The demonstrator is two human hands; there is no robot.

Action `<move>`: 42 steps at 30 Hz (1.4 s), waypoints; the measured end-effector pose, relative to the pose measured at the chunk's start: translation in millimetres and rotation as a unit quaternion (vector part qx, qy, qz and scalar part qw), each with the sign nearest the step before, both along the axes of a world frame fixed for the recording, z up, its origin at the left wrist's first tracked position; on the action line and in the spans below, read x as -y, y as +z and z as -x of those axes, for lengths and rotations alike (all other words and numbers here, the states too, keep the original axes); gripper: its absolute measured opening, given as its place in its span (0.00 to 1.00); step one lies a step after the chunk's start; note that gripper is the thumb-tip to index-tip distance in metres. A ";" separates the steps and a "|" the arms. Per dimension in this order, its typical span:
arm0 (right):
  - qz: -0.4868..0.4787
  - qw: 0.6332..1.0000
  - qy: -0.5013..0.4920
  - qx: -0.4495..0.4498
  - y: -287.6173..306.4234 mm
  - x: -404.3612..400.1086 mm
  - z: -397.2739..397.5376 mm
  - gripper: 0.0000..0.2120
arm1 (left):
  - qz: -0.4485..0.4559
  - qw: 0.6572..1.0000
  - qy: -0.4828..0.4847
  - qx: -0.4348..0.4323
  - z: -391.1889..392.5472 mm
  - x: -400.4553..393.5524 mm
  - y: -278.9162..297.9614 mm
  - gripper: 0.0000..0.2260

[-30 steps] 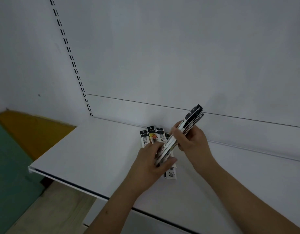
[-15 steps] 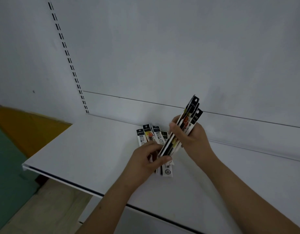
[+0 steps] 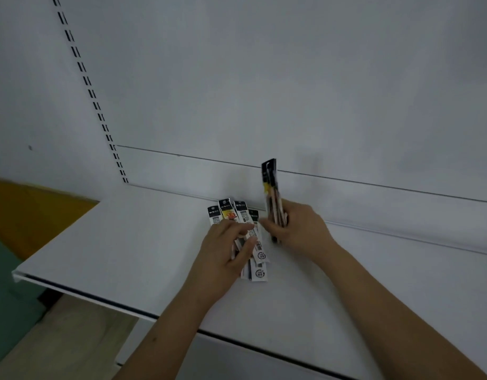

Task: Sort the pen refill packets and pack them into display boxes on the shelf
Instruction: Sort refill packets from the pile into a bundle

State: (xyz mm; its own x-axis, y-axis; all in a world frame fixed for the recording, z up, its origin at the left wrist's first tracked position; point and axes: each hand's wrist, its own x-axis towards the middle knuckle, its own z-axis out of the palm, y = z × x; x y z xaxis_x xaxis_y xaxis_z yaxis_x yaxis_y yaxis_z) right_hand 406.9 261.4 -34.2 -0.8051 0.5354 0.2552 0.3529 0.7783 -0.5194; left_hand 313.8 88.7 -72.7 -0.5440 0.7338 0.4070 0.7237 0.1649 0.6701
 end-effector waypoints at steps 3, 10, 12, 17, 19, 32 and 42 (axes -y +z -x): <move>0.034 0.999 0.038 0.004 -1.9 -1.8 -2.3 0.13 | -0.071 0.995 0.013 0.063 1.8 -1.0 12.5 0.13; 0.151 0.979 0.134 0.034 -1.5 4.5 -9.9 0.07 | 0.004 0.971 -0.109 0.213 8.5 -28.1 76.0 0.32; 0.142 0.980 0.134 0.041 -1.8 6.6 -9.9 0.06 | 0.023 0.965 -0.135 0.223 6.4 -35.6 81.1 0.39; 0.135 0.981 0.123 0.062 -0.4 14.1 -8.2 0.02 | 0.017 0.978 -0.130 0.163 -1.3 -45.0 78.1 0.36; 0.121 0.985 0.098 0.068 -0.9 18.2 -7.8 0.14 | -0.032 0.979 -0.089 0.178 -3.3 -46.8 79.3 0.22; 0.003 0.997 0.039 0.071 -9.5 13.0 -40.3 0.11 | 0.010 0.969 -0.141 0.203 -7.3 -49.1 93.0 0.11; -0.210 0.954 -0.210 -0.038 2.0 12.5 -142.9 0.14 | -0.039 0.949 -0.212 0.231 -101.5 -115.1 106.4 0.11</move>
